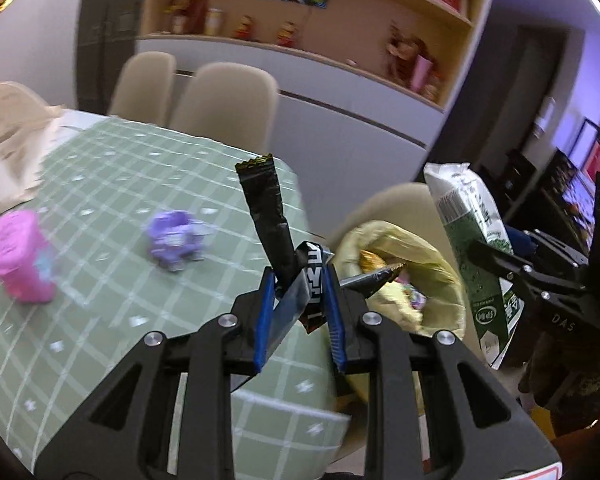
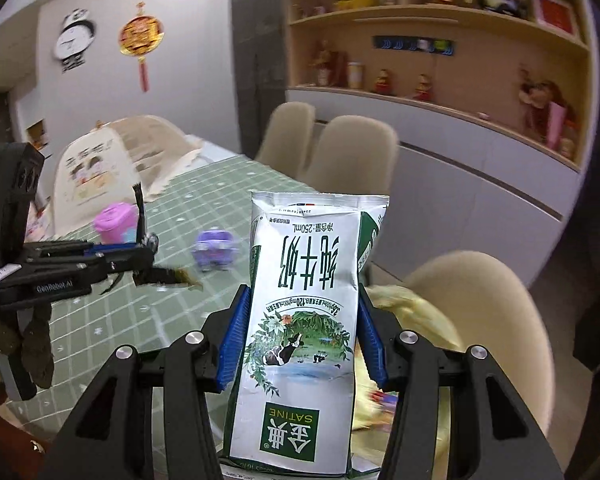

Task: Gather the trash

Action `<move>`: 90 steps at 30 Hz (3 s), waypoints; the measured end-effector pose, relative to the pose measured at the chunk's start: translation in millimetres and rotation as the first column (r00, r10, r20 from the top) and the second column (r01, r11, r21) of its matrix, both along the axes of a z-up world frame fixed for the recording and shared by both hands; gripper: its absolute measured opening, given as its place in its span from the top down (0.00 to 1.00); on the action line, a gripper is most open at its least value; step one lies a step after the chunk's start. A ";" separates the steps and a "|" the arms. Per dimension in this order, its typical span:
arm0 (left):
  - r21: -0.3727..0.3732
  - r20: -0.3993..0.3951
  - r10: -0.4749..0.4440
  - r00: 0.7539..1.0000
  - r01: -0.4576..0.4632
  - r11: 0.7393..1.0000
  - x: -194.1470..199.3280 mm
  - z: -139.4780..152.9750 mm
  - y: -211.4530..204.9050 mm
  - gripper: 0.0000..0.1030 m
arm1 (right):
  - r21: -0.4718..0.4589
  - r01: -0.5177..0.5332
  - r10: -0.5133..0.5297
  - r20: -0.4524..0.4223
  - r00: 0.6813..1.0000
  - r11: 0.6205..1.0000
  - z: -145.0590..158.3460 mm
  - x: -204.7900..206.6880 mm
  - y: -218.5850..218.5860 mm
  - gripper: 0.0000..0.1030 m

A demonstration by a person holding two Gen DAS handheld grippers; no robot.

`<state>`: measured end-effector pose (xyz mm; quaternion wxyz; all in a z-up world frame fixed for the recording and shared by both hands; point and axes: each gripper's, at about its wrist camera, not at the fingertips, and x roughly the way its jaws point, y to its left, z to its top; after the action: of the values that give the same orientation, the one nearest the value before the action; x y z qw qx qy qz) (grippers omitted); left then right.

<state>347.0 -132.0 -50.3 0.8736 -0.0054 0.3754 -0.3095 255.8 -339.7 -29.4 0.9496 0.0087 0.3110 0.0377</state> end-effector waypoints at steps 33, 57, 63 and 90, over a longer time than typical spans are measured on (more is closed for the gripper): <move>-0.024 -0.082 0.094 0.992 -0.097 0.995 29.4 -30.9 -64.7 0.11 | 0.172 0.048 -0.009 -0.221 0.975 0.984 -94.3 43.1 -105.6 0.54; 0.007 0.159 0.467 0.870 -0.474 0.880 -104.7 17.5 88.5 0.11 | 0.136 0.144 -0.100 -0.283 0.954 0.980 -101.4 27.6 -67.0 0.45; 0.121 0.217 0.468 0.856 -0.499 0.858 -159.2 28.4 89.1 0.12 | 0.152 0.100 -0.082 -0.121 0.989 0.983 -39.6 -62.6 -5.3 0.45; 0.107 0.326 0.372 0.869 -0.425 0.899 -358.7 60.6 117.3 0.13 | 0.038 0.093 -0.095 0.057 0.994 0.995 18.4 -309.6 137.8 0.45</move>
<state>-11.7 -14.7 10.2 0.9621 0.0406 0.2558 -0.0852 -53.8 -201.9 -11.0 0.9587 0.0392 0.2817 -0.0013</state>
